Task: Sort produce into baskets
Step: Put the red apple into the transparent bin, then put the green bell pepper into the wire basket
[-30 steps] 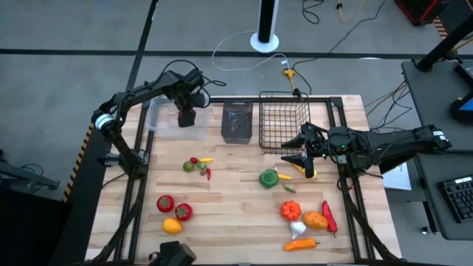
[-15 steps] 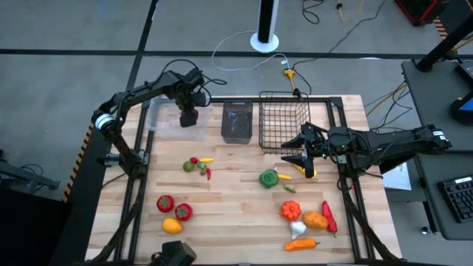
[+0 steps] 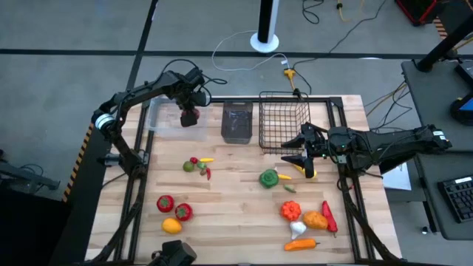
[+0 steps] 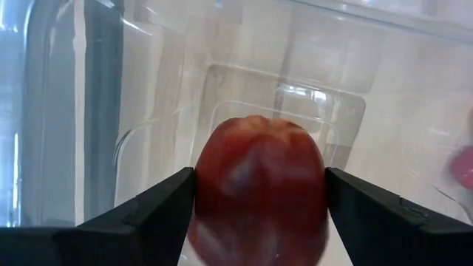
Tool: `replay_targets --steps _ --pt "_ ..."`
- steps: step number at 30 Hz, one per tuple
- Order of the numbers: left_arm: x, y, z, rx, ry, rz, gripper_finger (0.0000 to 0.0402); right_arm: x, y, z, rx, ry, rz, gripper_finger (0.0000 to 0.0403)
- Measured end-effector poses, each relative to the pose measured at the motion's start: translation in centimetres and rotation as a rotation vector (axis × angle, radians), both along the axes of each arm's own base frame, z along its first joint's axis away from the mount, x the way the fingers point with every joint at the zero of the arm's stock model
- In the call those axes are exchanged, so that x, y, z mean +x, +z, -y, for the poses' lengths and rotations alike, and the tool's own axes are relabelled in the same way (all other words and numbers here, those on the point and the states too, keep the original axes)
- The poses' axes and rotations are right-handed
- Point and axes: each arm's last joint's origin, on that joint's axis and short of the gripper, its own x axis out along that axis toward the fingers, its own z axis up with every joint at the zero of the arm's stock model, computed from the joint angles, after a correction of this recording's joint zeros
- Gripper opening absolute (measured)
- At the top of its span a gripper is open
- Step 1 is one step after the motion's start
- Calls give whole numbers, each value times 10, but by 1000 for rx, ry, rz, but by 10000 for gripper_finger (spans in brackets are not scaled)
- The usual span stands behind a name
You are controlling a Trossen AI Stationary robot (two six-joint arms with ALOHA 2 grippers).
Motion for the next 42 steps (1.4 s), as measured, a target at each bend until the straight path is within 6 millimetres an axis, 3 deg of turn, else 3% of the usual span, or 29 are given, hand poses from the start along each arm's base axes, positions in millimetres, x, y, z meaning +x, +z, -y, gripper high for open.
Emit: replay_targets --steps 18,26,34,42 --pt "-1 1 1 -7 77 6 279 0 0 0 0 0 0 242" --pt "-12 32 16 32 185 87 279 0 1 0 0 0 8 242" --pt "-10 76 67 62 305 284 279 1 1 0 1 3 14 242" --pt "10 87 150 38 215 467 279 9 -4 -1 1 6 -4 242"
